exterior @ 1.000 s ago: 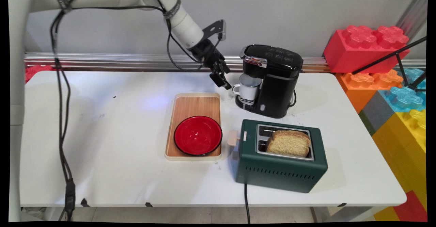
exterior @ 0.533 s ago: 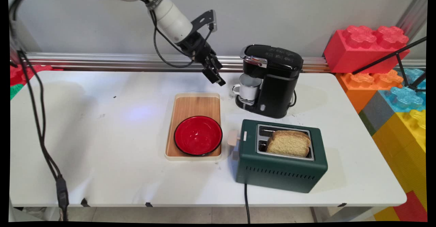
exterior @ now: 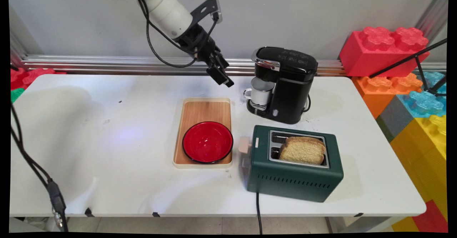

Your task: Press the toaster switch

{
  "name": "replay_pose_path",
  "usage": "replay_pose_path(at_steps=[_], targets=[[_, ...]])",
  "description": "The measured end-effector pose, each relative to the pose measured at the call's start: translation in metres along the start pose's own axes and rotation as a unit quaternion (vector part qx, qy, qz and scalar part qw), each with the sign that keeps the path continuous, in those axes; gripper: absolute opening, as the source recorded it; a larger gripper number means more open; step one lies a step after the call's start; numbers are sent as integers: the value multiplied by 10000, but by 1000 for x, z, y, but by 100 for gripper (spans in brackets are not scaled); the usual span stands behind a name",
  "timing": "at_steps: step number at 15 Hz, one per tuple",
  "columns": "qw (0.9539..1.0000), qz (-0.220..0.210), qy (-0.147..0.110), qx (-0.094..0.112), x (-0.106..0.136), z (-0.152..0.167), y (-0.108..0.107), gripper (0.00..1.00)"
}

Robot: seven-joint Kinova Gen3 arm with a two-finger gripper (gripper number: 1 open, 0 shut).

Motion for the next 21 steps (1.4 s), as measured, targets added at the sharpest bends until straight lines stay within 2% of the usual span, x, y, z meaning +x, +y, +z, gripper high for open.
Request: replay_pose_path(at_steps=[6, 12, 17, 21], targets=[[9999, 58, 53, -75, 17, -32, 57, 100], [9982, 415, 155, -406, 16, -46, 116, 100], [9963, 621, 208, -554, 10, -47, 143, 100], [9954, 709, 238, -595, 5, -46, 155, 100]])
